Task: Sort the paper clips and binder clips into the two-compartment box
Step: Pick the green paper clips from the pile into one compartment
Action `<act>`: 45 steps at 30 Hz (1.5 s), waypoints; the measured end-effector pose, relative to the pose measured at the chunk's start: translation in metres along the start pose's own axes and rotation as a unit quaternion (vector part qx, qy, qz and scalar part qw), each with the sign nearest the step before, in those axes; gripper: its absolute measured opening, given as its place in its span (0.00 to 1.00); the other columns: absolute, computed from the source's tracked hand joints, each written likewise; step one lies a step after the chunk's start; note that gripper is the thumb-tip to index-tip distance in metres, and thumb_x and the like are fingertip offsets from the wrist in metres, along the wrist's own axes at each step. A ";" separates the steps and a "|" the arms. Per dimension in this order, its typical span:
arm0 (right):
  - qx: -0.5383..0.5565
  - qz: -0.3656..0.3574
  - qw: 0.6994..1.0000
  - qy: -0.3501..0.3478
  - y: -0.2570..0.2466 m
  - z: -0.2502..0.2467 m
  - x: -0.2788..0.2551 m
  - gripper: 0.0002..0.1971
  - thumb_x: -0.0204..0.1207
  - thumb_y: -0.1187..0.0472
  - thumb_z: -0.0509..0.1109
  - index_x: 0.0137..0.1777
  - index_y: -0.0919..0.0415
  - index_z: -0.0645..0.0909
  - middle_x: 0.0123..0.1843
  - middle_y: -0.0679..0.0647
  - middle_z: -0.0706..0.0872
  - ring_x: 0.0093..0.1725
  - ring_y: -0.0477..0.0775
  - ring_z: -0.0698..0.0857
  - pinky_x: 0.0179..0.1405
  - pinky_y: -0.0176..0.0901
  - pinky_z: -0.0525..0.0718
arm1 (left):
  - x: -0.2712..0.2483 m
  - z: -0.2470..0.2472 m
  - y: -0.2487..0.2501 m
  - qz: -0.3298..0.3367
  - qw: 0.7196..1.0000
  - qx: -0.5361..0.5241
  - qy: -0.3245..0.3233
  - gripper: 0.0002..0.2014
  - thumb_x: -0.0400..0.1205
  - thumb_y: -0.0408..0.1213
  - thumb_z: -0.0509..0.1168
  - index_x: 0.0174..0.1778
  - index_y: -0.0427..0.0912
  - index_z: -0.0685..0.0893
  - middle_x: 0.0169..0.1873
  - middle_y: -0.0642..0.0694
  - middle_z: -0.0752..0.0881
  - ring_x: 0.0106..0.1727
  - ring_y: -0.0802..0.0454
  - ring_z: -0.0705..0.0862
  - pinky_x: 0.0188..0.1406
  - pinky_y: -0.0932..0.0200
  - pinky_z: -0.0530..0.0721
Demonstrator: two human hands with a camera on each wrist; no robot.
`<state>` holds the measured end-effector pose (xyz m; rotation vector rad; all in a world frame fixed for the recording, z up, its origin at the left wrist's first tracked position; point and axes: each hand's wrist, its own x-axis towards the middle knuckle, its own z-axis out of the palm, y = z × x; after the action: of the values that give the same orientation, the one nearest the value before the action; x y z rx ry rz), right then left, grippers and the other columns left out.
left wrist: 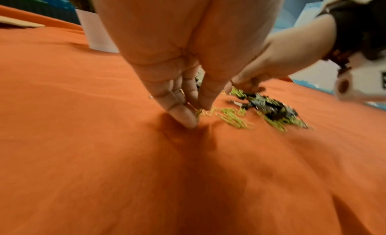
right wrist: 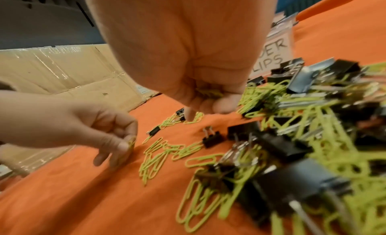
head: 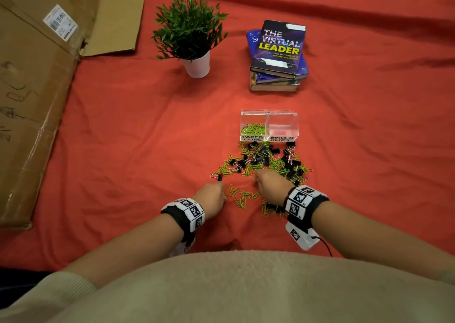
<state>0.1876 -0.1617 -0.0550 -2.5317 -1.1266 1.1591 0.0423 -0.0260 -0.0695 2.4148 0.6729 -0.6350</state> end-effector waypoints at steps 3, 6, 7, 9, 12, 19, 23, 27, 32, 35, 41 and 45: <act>-0.009 -0.043 0.999 0.006 -0.011 0.012 -0.002 0.10 0.81 0.62 0.59 0.57 0.64 0.76 0.57 0.60 0.80 0.58 0.60 0.81 0.55 0.49 0.79 | 0.003 -0.011 -0.002 0.008 0.997 -0.069 0.017 0.03 0.82 0.35 0.63 0.43 0.43 0.75 0.39 0.43 0.83 0.43 0.44 0.81 0.41 0.56 0.74; -0.063 -0.062 0.996 0.003 -0.020 0.025 -0.002 0.24 0.75 0.47 0.69 0.64 0.64 0.73 0.64 0.59 0.73 0.65 0.59 0.75 0.64 0.52 0.76 | 0.012 -0.017 -0.006 -0.010 0.990 -0.139 0.027 0.03 0.80 0.32 0.64 0.47 0.45 0.79 0.35 0.50 0.79 0.38 0.51 0.77 0.39 0.61 0.72; -0.072 -0.062 0.995 -0.001 -0.022 0.030 -0.001 0.29 0.72 0.45 0.72 0.65 0.64 0.71 0.65 0.60 0.72 0.66 0.60 0.73 0.66 0.53 0.76 | 0.014 -0.017 -0.006 -0.017 0.987 -0.156 0.027 0.05 0.80 0.31 0.64 0.48 0.45 0.80 0.34 0.52 0.78 0.37 0.52 0.77 0.39 0.61 0.73; -0.081 -0.067 0.994 0.000 -0.025 0.037 -0.001 0.33 0.68 0.44 0.76 0.65 0.65 0.70 0.66 0.60 0.70 0.68 0.60 0.71 0.68 0.56 0.76 | 0.019 -0.016 -0.007 -0.023 0.984 -0.177 0.023 0.06 0.80 0.30 0.63 0.48 0.45 0.82 0.32 0.54 0.77 0.37 0.51 0.77 0.39 0.61 0.74; -0.065 -0.073 0.995 0.009 -0.026 0.041 -0.001 0.28 0.71 0.52 0.75 0.64 0.66 0.70 0.67 0.60 0.70 0.69 0.60 0.71 0.68 0.54 0.75 | 0.020 -0.014 -0.002 -0.026 0.986 -0.162 0.027 0.08 0.80 0.30 0.61 0.51 0.42 0.83 0.37 0.48 0.81 0.40 0.48 0.80 0.41 0.60 0.75; -0.012 -0.088 0.996 0.013 -0.019 0.044 -0.006 0.15 0.72 0.66 0.67 0.60 0.65 0.76 0.61 0.62 0.78 0.62 0.62 0.79 0.61 0.49 0.76 | 0.017 0.004 0.016 -0.005 0.998 -0.033 0.056 0.12 0.80 0.29 0.55 0.57 0.38 0.78 0.58 0.37 0.81 0.60 0.38 0.81 0.59 0.46 0.80; 0.038 -0.067 0.997 0.017 -0.015 0.042 -0.005 0.13 0.71 0.62 0.69 0.56 0.62 0.80 0.57 0.59 0.83 0.56 0.58 0.82 0.53 0.42 0.77 | 0.017 0.013 0.021 -0.001 0.998 0.028 0.052 0.13 0.82 0.34 0.58 0.61 0.35 0.73 0.61 0.35 0.77 0.61 0.35 0.81 0.57 0.42 0.80; 0.149 -0.021 0.988 -0.021 -0.010 0.026 -0.007 0.07 0.70 0.63 0.73 0.48 0.59 0.85 0.40 0.55 0.86 0.32 0.47 0.79 0.34 0.36 0.75 | 0.017 0.013 0.024 -0.004 0.997 0.069 0.041 0.18 0.81 0.37 0.65 0.64 0.34 0.71 0.63 0.36 0.75 0.62 0.34 0.81 0.58 0.42 0.80; 0.335 0.020 0.942 0.000 0.003 -0.036 0.002 0.05 0.74 0.63 0.73 0.46 0.64 0.85 0.35 0.52 0.87 0.30 0.48 0.83 0.34 0.39 0.85 | 0.018 0.013 0.026 0.012 0.994 0.106 0.038 0.13 0.82 0.27 0.54 0.62 0.33 0.73 0.61 0.35 0.77 0.58 0.32 0.83 0.54 0.40 0.80; 0.391 0.025 0.917 0.073 0.004 -0.083 0.017 0.04 0.75 0.60 0.72 0.45 0.60 0.84 0.40 0.52 0.89 0.35 0.48 0.85 0.42 0.41 0.85 | 0.017 0.012 0.027 0.014 0.992 0.119 0.033 0.14 0.82 0.26 0.52 0.62 0.32 0.74 0.61 0.35 0.78 0.60 0.34 0.81 0.55 0.40 0.80; 0.248 0.031 0.947 0.199 -0.011 -0.123 0.064 0.07 0.76 0.64 0.70 0.51 0.66 0.84 0.46 0.59 0.88 0.39 0.53 0.83 0.38 0.45 0.84 | 0.014 0.015 0.025 0.018 0.988 0.149 0.028 0.13 0.82 0.26 0.54 0.63 0.33 0.72 0.62 0.37 0.76 0.64 0.38 0.78 0.59 0.43 0.80; 0.102 0.010 0.979 0.177 -0.015 -0.114 0.079 0.13 0.77 0.67 0.67 0.60 0.63 0.83 0.58 0.60 0.87 0.56 0.58 0.86 0.58 0.48 0.85 | 0.016 0.014 0.024 0.015 0.985 0.169 0.016 0.13 0.83 0.27 0.53 0.64 0.33 0.71 0.62 0.36 0.75 0.64 0.38 0.77 0.58 0.43 0.80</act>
<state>0.2916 -0.0778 -0.0168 -2.4611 -0.8496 0.7405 0.0643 -0.0472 -0.0795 2.7463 0.5779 -0.7487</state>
